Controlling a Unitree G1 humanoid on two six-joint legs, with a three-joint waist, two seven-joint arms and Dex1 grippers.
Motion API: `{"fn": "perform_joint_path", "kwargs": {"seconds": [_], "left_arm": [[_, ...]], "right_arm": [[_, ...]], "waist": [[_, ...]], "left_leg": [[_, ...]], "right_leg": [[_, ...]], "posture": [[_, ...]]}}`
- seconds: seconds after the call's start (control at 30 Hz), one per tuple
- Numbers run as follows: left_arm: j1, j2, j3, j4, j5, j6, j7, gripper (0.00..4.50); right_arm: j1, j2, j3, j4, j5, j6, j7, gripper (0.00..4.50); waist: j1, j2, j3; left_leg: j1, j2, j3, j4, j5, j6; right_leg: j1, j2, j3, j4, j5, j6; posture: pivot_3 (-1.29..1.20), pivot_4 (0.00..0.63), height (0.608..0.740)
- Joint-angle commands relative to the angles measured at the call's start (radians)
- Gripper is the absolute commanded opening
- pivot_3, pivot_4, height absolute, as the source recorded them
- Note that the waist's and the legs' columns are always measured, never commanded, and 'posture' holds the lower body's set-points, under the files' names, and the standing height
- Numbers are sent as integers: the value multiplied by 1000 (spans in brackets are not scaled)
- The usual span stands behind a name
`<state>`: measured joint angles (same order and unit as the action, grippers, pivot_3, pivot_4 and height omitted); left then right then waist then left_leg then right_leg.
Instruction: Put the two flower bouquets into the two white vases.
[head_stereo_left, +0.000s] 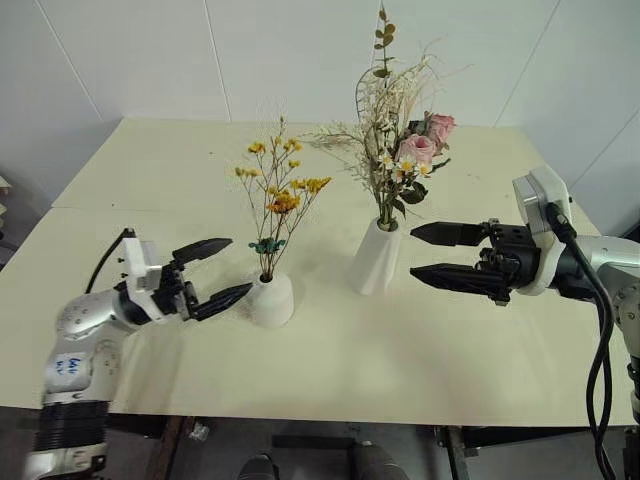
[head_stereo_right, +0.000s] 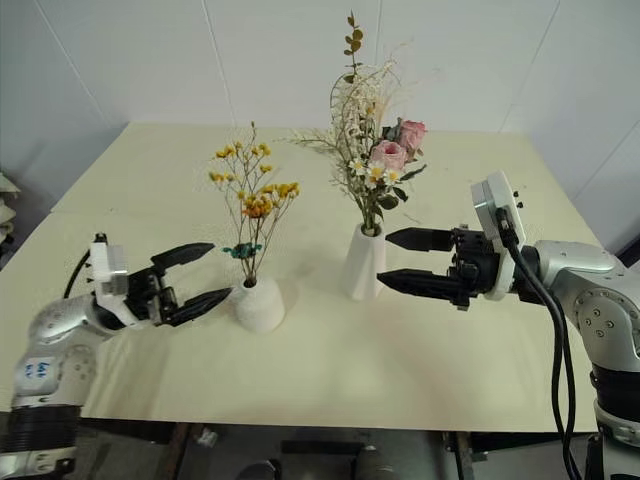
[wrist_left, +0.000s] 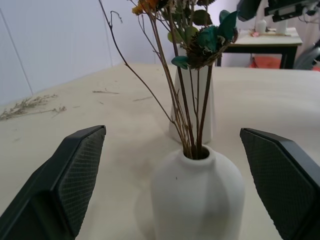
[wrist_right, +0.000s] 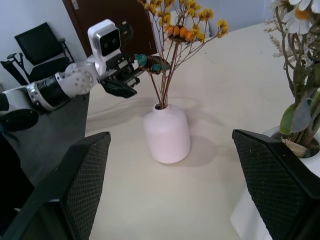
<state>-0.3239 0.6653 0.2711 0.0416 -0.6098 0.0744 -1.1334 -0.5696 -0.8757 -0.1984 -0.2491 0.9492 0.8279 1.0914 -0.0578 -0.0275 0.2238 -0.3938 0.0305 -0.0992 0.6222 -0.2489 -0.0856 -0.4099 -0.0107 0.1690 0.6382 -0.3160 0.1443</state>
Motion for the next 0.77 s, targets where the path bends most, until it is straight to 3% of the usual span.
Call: {"fn": "perform_joint_path", "kwargs": {"seconds": [0.03,0.23,0.4,0.77], "left_arm": [[-30,89,50,-44,-70,72,-65,4474],[-95,195,52,-60,-146,218,-129,4474],[-164,213,38,-19,-132,246,-160,4474],[-154,183,19,-2,-90,223,-195,4474]], "right_arm": [[-19,-35,-7,11,-22,-27,52,4128],[-31,-66,-34,93,-112,-120,102,4128],[-6,-62,-44,144,-196,-227,120,4128],[108,-28,-60,146,-259,-348,109,4128]], "waist": [[0,0,0],[1,0,0],[1,0,0],[-2,0,0]], "left_leg": [[0,0,0,0,0,0],[-4,0,0,-2,0,0],[-4,0,0,-3,0,0],[-4,0,0,-3,0,0]], "right_leg": [[0,0,0,-1,0,0],[-4,-1,-1,-2,0,0],[-4,-1,-2,-3,0,0],[-4,-1,-1,-2,0,0]], "posture": [[0,150,740],[0,150,740],[0,150,740],[0,150,740]]}}
